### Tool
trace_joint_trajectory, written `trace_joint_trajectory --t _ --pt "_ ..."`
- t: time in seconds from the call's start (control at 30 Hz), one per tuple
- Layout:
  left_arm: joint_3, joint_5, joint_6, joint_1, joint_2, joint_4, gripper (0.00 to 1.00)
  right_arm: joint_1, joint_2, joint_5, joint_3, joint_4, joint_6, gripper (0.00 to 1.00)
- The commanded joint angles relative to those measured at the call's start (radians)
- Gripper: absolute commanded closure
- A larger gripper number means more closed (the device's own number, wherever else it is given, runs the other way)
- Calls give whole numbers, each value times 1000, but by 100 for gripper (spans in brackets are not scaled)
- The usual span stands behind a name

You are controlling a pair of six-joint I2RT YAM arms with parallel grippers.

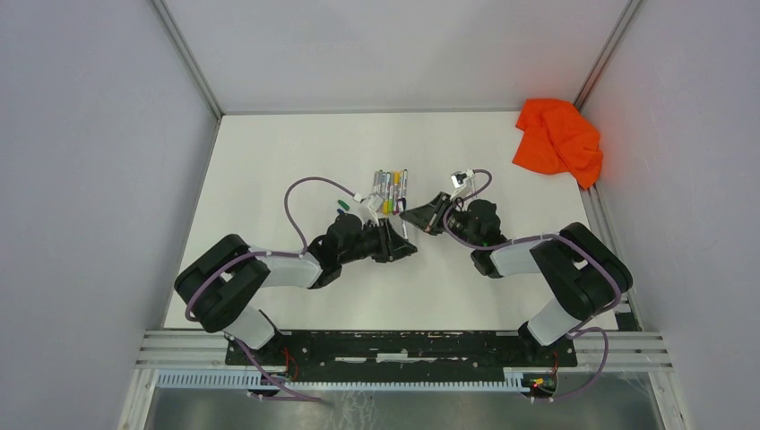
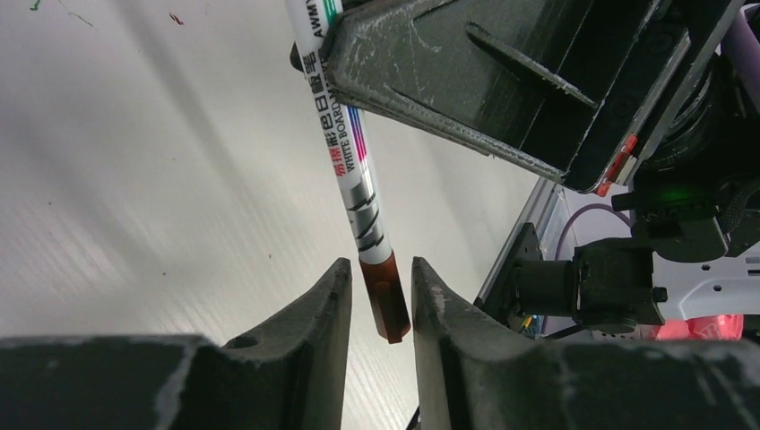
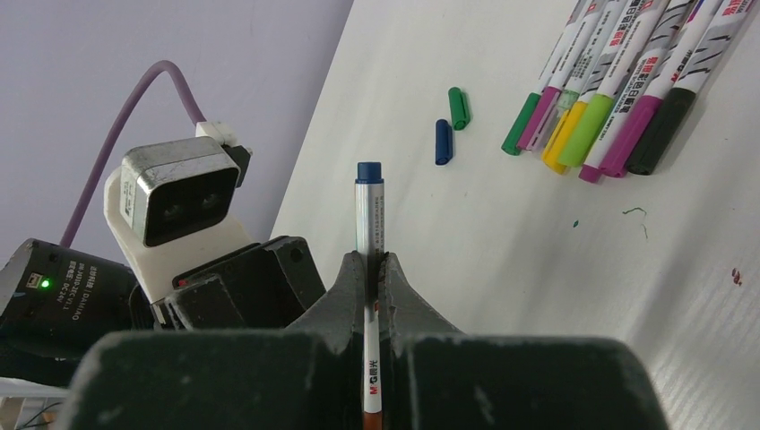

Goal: Open the pen caps

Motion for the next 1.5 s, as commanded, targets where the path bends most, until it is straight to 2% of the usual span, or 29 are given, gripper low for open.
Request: trace_joint_trajectory --t 0.0,0.23,0.43,0.63,0.83,1.03,1.47 --pt "26 29 45 -5 10 51 69 3 12 -37 5 89 7 100" --pt "26 43 51 -6 -3 48 98 4 7 -45 -13 111 12 100" --pt "24 28 59 -4 -32 -2 98 3 -2 -46 -30 113 -6 100" --pt "50 -15 105 -8 -85 -166 98 5 -19 -52 -31 57 -74 100" --pt "105 -57 161 -13 -100 -344 98 10 -33 -62 -32 13 -117 90" --pt "129 -73 177 -22 -79 -400 98 16 -30 -61 -32 -5 -137 81" --pt "245 -130 234 -45 -69 -610 98 23 -34 -31 -33 -88 -206 74"
